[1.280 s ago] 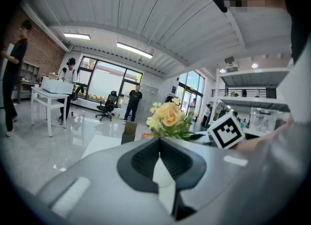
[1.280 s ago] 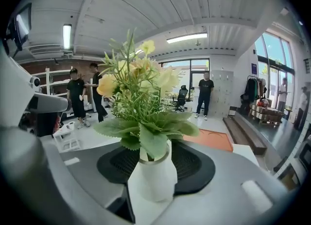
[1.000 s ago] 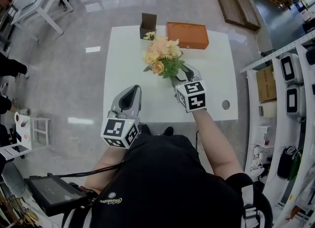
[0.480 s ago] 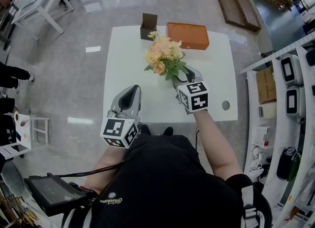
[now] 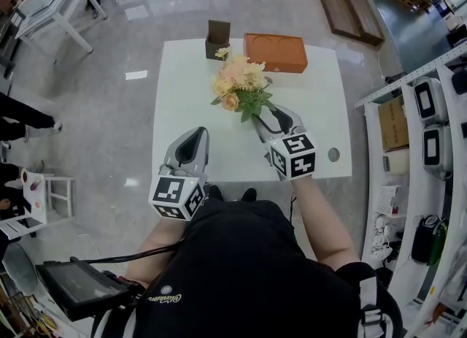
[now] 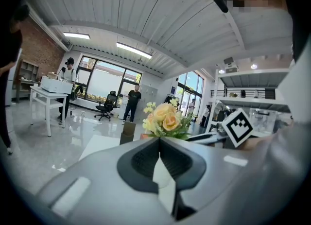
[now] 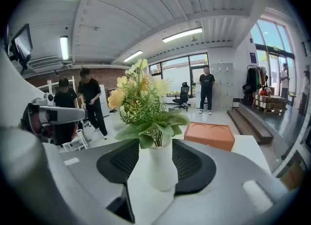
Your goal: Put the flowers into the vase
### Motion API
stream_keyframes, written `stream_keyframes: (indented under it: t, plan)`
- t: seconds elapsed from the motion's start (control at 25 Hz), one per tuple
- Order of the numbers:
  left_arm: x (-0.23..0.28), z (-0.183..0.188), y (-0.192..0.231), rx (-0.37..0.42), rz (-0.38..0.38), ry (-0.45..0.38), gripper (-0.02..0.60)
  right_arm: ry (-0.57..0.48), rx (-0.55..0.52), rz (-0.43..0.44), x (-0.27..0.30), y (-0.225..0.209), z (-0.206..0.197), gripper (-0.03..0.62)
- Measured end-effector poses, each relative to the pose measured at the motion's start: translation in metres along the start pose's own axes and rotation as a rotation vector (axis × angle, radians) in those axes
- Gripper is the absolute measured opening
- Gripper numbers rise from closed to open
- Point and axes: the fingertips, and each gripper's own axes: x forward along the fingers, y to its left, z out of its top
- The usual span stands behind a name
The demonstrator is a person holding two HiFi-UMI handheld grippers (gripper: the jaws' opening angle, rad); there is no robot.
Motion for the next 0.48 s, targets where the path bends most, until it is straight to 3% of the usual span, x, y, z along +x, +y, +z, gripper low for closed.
stream_keyframes:
  t: [0.2,0.28,0.48]
  plan:
    - [0.0,0.001,-0.004,0.006,-0.008,-0.001,0.006,-0.083,0.024,0.026,-0.029,0.014,0.009,0.185]
    - [0.001,0.002,-0.005,0.008,-0.011,-0.004,0.006,-0.154,0.039,0.03,-0.042,0.019,0.019,0.141]
    - [0.002,0.005,-0.01,0.019,-0.017,-0.007,0.006,-0.293,0.012,-0.02,-0.068,0.026,0.043,0.083]
